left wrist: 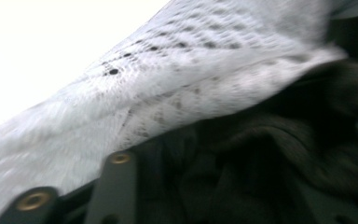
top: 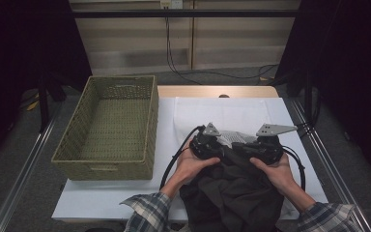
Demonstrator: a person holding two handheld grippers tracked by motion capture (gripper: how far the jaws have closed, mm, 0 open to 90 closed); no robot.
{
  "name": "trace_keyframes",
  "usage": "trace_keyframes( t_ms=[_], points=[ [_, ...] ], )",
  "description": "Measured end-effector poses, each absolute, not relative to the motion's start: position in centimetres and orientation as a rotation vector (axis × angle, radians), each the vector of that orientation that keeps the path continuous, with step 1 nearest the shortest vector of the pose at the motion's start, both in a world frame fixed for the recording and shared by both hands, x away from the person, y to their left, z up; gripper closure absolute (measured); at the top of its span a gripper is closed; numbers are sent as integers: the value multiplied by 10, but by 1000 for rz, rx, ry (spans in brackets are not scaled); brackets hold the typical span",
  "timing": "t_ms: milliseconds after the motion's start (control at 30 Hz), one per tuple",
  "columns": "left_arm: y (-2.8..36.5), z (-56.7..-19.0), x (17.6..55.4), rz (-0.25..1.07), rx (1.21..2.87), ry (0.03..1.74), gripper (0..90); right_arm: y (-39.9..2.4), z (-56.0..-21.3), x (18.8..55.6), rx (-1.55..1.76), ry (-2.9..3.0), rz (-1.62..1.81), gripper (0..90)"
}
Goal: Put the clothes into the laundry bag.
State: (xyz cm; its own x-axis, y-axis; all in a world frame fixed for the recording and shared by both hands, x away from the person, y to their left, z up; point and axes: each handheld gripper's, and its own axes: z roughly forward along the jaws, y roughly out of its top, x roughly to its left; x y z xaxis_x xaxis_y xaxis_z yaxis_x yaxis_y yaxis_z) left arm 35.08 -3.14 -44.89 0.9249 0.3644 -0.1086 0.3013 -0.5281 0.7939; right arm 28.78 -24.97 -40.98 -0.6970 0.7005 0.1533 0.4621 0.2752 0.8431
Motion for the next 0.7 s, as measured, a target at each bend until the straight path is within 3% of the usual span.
trace_keyframes(
  t_ms=[267, 467, 600, 700],
  points=[
    [5, -426, 328, 104, 2149, 426, 296, -250, -417, 290, 1055, 2317, 1390, 900],
    [22, -451, 328, 100, 2229, 499, 218, -251, -418, 288, 1021, 2307, 1399, 900],
    [16, -459, 325, 81, 2305, 465, 380, -250, -419, 287, 977, 2326, 1365, 900],
    [11, -460, 322, 76, 2288, 433, 708, -251, -419, 287, 1012, 2337, 1359, 900]
  ],
)
